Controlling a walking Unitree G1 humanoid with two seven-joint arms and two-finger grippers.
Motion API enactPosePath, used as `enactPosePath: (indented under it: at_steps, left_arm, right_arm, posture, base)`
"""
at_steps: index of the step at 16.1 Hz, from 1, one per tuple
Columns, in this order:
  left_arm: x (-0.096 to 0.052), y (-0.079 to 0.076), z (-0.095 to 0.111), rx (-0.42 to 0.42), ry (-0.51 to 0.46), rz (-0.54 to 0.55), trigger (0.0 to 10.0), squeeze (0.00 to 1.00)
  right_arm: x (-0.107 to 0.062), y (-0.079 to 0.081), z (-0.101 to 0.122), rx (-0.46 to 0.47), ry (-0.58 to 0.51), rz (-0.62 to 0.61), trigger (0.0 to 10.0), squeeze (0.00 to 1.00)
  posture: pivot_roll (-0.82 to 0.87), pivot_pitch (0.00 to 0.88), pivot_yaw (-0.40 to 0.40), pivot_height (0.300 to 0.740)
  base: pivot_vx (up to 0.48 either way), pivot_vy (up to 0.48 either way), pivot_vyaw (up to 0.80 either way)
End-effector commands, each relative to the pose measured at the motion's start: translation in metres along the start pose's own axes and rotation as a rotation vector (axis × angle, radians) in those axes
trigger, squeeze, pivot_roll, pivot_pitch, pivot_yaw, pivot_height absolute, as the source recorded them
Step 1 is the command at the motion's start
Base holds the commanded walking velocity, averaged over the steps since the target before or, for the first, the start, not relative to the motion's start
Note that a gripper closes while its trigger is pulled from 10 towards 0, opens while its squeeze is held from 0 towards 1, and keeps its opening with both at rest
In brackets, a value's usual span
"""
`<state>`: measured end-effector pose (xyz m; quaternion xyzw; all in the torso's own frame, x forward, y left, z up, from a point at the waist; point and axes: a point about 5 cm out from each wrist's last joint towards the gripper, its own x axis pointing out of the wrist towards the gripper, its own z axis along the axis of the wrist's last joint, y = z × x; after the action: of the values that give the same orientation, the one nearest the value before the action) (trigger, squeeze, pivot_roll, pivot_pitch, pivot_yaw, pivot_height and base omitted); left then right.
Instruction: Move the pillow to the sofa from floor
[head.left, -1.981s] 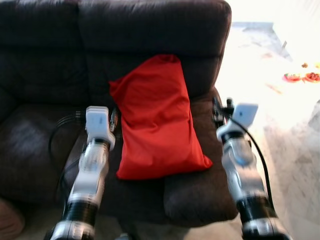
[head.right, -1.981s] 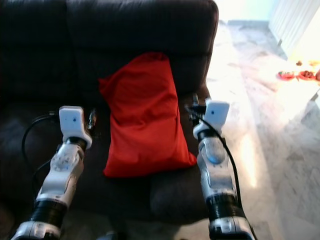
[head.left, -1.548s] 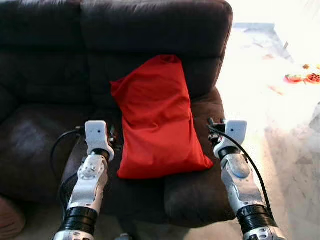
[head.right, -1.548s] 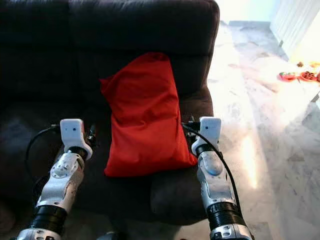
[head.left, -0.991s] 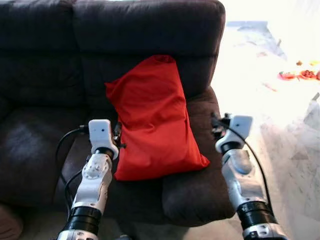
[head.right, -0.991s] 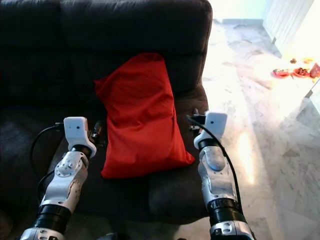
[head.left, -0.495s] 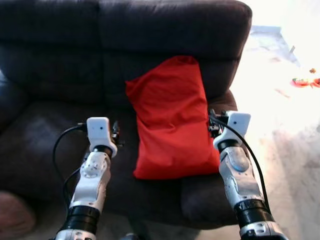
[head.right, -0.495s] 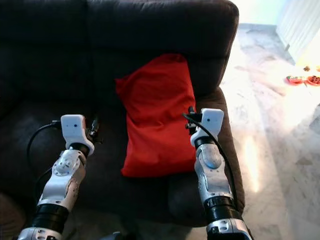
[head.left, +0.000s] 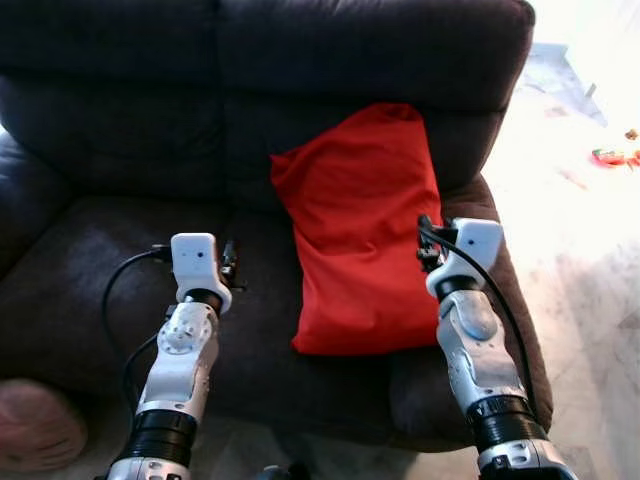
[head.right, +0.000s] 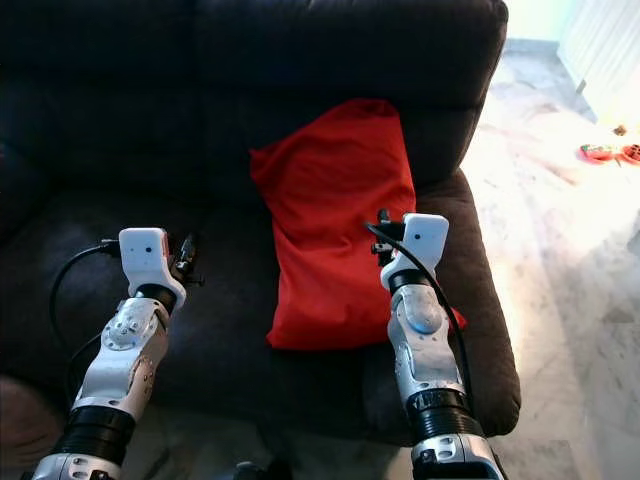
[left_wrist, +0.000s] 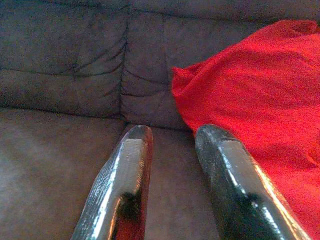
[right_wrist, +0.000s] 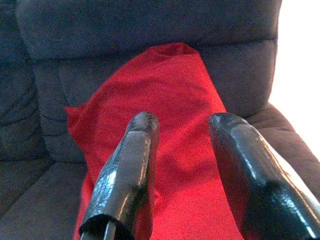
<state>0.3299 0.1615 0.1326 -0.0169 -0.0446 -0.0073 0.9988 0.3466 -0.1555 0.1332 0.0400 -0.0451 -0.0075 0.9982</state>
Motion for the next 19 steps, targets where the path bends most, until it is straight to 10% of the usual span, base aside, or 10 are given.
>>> enactPosePath:
  at_steps: [1,19]
  left_arm:
    - [0.002,-0.005,0.005,0.008,-0.015,-0.016,10.0,0.00]
    - [0.006,-0.010,0.013,0.007,-0.034,-0.037,10.0,0.00]
  right_arm:
    - [0.000,-0.005,0.003,0.007,-0.003,-0.019,10.0,0.00]
    - [-0.001,0.008,0.003,-0.017,-0.017,0.028,10.0,0.00]
  posture:
    - [0.08,0.163,0.021,0.728]
    - [0.09,0.150,0.030,0.728]
  base:
    - [0.000,0.289,0.00]
    - [0.000,0.290,0.04]
